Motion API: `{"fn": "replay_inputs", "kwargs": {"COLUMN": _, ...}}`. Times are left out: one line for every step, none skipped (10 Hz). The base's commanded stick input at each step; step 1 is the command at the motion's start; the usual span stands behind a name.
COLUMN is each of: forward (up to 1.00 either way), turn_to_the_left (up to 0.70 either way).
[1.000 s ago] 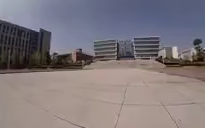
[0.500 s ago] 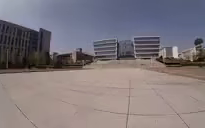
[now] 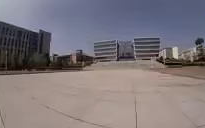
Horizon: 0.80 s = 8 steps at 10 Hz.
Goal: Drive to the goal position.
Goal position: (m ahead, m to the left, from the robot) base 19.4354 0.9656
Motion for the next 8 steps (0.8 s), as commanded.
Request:
{"fn": "replay_inputs", "kwargs": {"forward": 0.7, "turn_to_the_left": 0.0}}
{"fn": "replay_inputs", "kwargs": {"forward": 0.7, "turn_to_the_left": 0.0}}
{"fn": "replay_inputs", "kwargs": {"forward": 0.7, "turn_to_the_left": 0.0}}
{"fn": "replay_inputs", "kwargs": {"forward": 0.7, "turn_to_the_left": 0.0}}
{"fn": "replay_inputs", "kwargs": {"forward": 0.7, "turn_to_the_left": 0.0}}
{"fn": "replay_inputs", "kwargs": {"forward": 0.7, "turn_to_the_left": 0.0}}
{"fn": "replay_inputs", "kwargs": {"forward": 0.7, "turn_to_the_left": 0.0}}
{"fn": "replay_inputs", "kwargs": {"forward": 0.7, "turn_to_the_left": 0.0}}
